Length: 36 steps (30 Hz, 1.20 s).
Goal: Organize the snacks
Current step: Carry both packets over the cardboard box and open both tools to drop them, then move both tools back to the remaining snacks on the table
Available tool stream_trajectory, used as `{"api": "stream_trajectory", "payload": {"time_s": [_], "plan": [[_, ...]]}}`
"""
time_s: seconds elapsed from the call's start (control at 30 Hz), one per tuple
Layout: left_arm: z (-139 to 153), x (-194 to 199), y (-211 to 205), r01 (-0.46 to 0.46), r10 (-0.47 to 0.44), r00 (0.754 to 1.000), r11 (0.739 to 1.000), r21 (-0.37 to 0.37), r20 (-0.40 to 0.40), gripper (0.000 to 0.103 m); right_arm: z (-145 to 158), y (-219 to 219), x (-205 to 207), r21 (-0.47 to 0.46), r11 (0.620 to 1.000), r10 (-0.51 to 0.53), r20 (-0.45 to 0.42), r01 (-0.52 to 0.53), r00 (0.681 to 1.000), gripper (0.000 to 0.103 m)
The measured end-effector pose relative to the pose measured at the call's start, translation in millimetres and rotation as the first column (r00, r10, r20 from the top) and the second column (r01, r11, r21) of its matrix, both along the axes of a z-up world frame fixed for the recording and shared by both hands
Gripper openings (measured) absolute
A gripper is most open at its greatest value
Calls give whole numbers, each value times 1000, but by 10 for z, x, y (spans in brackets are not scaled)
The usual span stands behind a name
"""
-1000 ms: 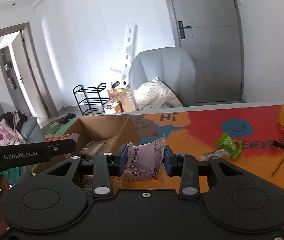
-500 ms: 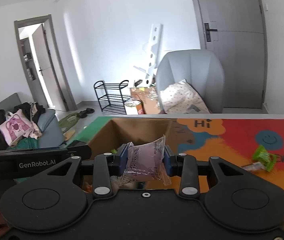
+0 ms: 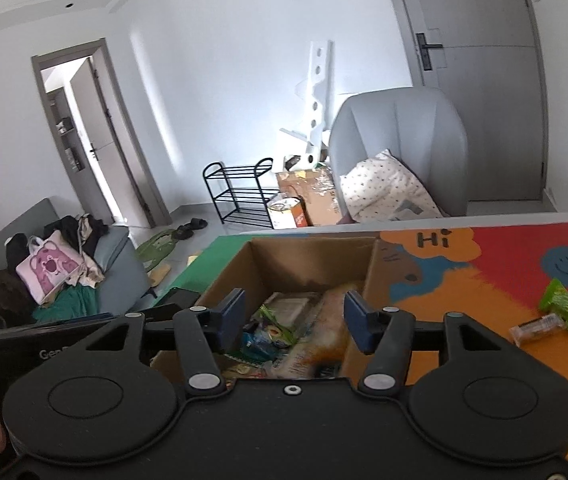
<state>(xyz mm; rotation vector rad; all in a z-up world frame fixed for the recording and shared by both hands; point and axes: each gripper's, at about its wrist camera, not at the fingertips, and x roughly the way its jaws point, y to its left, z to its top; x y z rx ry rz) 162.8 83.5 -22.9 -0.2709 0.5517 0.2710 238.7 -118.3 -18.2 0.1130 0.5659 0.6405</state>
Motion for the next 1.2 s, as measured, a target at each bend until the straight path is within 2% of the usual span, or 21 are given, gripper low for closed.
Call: {"api": "stream_trajectory", "payload": {"time_s": [0.1, 0.33, 0.5, 0.6, 0.7, 0.93, 1.2], "plan": [[-19, 11, -23, 9, -9, 1000, 1000, -2, -10, 92, -14, -57, -12, -2, 1000, -25, -4, 25, 1000, 67], [-59, 56, -171, 61, -61, 998, 998, 2, -19, 96, -36, -250, -66, -22, 996, -88, 5, 89, 996, 79], [-90, 105, -291, 79, -79, 996, 997, 0, -44, 97, -58, -396, -94, -32, 993, -115, 7, 115, 993, 98], [-105, 121, -355, 85, -85, 995, 996, -4, -55, 98, -65, -461, -127, -57, 989, -135, 21, 136, 991, 103], [-105, 137, -435, 95, -95, 994, 995, -1, -55, 103, -77, -565, -132, -58, 987, -147, 7, 147, 989, 103], [-83, 141, -643, 158, -158, 987, 987, 12, -29, 103, -108, -813, -152, -49, 979, -199, 2, 199, 980, 103], [-70, 167, -833, 196, -195, 981, 981, -13, 20, 103, -156, -1113, -167, -32, 963, -267, 7, 267, 964, 103]]}}
